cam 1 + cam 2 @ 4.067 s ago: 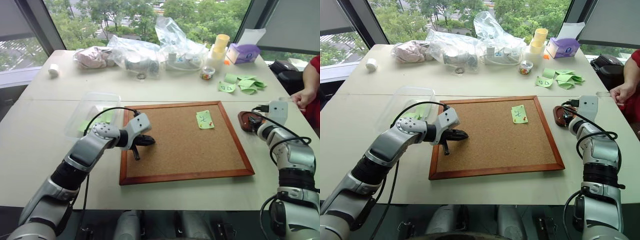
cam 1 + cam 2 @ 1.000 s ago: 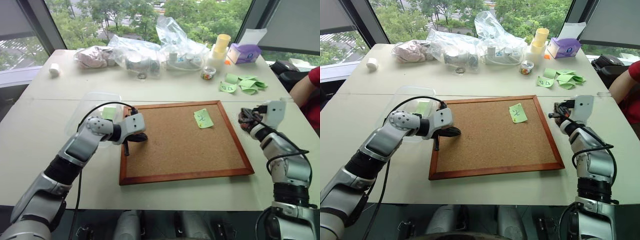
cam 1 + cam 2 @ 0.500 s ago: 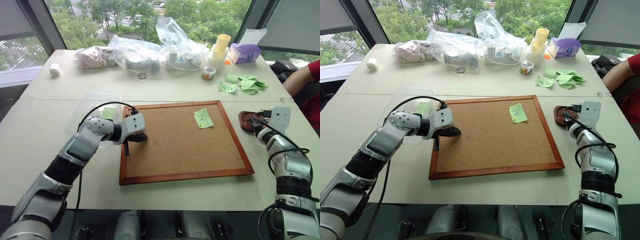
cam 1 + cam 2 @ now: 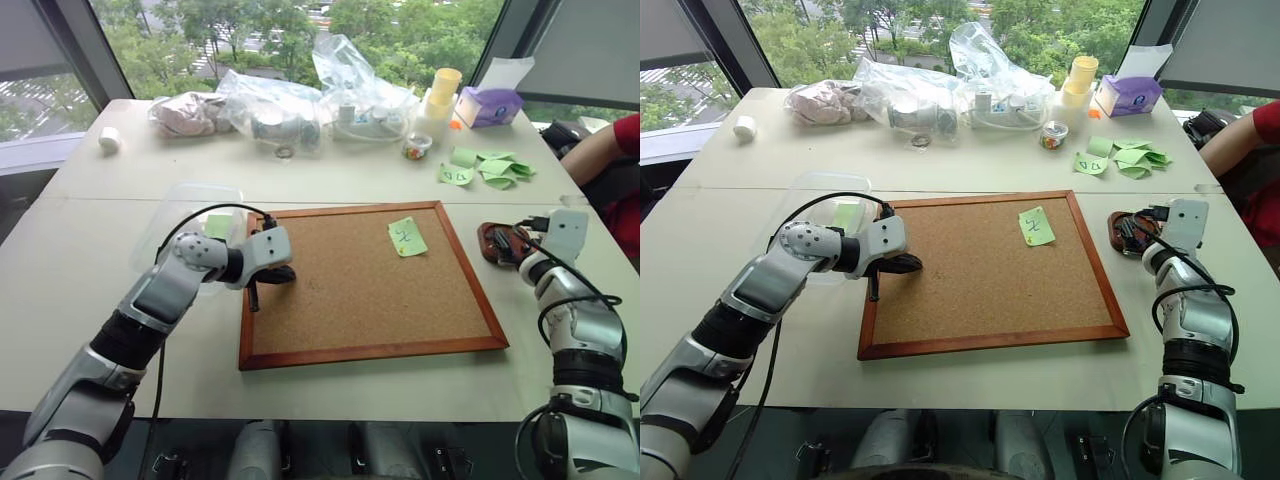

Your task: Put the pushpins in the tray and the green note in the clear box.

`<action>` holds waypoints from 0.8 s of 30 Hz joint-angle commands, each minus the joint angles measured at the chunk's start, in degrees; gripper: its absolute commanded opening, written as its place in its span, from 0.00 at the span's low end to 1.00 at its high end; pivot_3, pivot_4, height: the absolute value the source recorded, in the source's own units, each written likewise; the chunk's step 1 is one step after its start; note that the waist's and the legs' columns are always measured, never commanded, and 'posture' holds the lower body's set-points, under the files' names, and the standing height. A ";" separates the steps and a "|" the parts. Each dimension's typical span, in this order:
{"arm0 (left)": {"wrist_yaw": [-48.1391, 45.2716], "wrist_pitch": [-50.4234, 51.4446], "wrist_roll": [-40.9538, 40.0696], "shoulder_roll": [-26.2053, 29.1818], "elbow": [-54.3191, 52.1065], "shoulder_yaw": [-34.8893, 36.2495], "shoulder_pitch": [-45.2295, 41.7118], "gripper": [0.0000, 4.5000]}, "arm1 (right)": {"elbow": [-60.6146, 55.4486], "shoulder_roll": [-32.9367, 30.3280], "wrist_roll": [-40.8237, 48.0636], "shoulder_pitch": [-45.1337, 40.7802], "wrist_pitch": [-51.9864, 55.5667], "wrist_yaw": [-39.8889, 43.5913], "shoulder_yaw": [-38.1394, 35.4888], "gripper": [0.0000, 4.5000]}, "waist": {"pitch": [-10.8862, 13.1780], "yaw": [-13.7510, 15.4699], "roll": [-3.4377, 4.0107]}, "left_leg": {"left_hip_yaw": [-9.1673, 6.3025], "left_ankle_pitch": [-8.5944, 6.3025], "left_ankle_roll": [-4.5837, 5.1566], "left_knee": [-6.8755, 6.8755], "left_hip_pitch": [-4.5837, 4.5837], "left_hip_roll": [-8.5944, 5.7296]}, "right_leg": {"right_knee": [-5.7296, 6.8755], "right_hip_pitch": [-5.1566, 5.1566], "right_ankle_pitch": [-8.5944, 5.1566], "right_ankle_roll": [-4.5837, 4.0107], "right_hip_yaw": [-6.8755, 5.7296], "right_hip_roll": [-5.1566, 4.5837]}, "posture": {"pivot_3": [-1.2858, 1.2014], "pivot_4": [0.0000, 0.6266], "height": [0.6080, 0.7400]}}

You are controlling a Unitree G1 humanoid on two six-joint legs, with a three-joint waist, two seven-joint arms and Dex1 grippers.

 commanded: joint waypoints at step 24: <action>0.04 -1.07 1.05 -0.51 0.09 -0.04 0.85 0.00 | -27.23 3.53 2.92 9.17 3.20 20.66 21.57 0.98 | -0.01 0.27 0.00 | -0.05 -0.01 0.02 0.03 0.00 -0.03 | 0.01 0.02 0.00 0.00 0.00 0.01 | 0.52 0.24 0.96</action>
